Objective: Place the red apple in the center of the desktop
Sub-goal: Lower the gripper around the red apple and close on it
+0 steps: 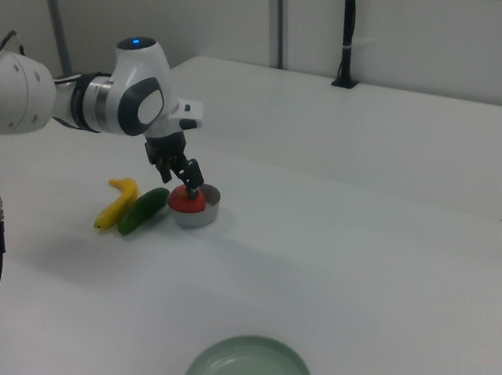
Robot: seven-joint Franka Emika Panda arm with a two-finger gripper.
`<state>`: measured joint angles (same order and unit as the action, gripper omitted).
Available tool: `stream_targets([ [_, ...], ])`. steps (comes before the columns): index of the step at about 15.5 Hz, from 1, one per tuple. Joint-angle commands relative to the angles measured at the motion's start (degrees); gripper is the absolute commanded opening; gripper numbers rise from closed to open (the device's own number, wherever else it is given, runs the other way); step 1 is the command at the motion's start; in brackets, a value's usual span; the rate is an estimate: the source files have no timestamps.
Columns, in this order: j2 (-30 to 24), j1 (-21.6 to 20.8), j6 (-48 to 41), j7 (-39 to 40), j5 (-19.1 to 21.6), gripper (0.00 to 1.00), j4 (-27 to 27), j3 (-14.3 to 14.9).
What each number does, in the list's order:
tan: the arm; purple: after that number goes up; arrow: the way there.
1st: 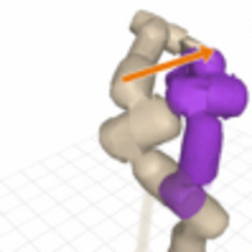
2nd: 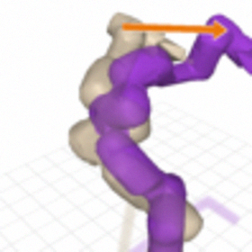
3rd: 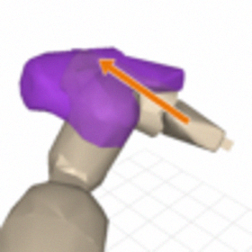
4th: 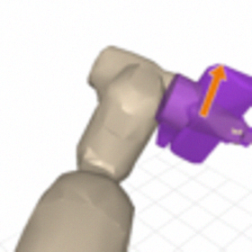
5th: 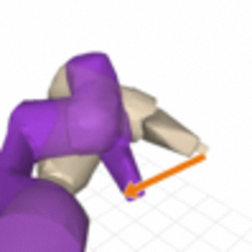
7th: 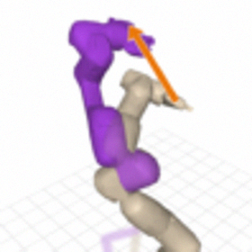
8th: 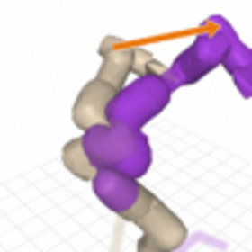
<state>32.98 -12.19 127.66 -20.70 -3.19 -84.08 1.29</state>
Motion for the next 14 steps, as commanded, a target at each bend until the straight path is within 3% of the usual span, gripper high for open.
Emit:
stream_targets([
  [1,1.48,-0.82,0.75,-1.53,-1.47,1.0,1.46,0.38],
  [14,1.48,-0.64,0.75,-1.44,-3.13,1.0,1.46,0.55],
])
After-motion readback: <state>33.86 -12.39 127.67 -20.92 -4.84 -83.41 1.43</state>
